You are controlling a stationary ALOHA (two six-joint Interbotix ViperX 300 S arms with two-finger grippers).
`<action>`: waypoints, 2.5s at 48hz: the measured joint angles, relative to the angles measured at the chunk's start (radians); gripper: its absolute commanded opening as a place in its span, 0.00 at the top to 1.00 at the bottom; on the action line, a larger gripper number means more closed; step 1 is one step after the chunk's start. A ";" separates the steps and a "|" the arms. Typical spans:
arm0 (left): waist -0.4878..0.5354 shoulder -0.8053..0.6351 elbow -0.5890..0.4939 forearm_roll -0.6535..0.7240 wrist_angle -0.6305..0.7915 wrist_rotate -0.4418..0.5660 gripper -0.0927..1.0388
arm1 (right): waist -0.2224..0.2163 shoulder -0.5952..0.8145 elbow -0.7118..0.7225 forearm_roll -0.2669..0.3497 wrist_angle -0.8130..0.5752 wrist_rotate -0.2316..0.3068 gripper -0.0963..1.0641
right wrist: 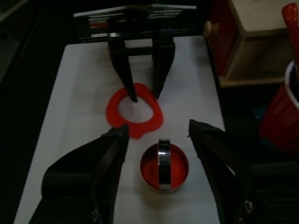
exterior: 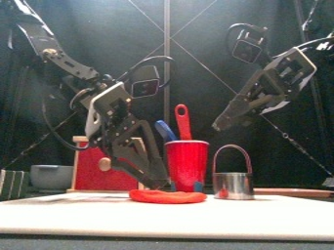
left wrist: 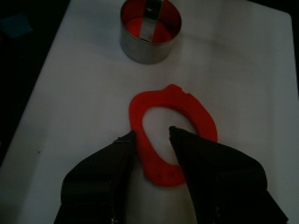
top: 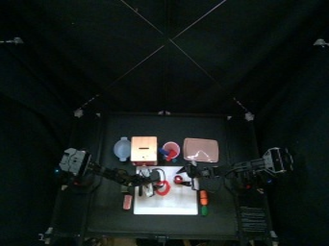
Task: Get the cutter from the drawer then cut the dough then place the extra dough in the bowl
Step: Place the extra dough in the bowl
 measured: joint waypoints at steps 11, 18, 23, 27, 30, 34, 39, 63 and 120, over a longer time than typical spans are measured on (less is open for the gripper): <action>0.023 -0.021 -0.002 0.015 0.046 0.020 0.23 | 0.000 -0.002 0.000 0.002 0.000 0.003 0.14; 0.046 -0.054 -0.002 0.029 0.064 0.051 0.23 | -0.002 0.000 0.000 0.002 0.000 0.009 0.14; 0.064 -0.075 0.000 0.029 0.103 0.055 0.23 | -0.002 0.000 0.000 0.002 0.000 0.011 0.14; 0.074 -0.086 0.000 0.028 0.147 0.055 0.23 | 0.000 0.000 0.002 0.003 0.003 0.011 0.14; 0.077 -0.087 0.000 0.028 0.167 0.055 0.23 | -0.002 0.000 0.002 0.005 0.003 0.011 0.14; 0.077 -0.087 -0.002 0.028 0.179 0.055 0.23 | -0.002 -0.002 0.002 0.003 0.003 0.011 0.14; 0.078 -0.087 -0.009 0.028 0.186 0.055 0.23 | -0.002 0.000 0.002 0.005 0.003 0.012 0.14; 0.086 -0.055 -0.029 0.098 0.199 0.057 0.23 | -0.002 0.000 0.002 0.008 0.005 0.012 0.14; 0.098 0.037 -0.081 0.187 0.262 0.060 0.33 | 0.002 0.028 0.002 0.020 0.005 0.012 0.14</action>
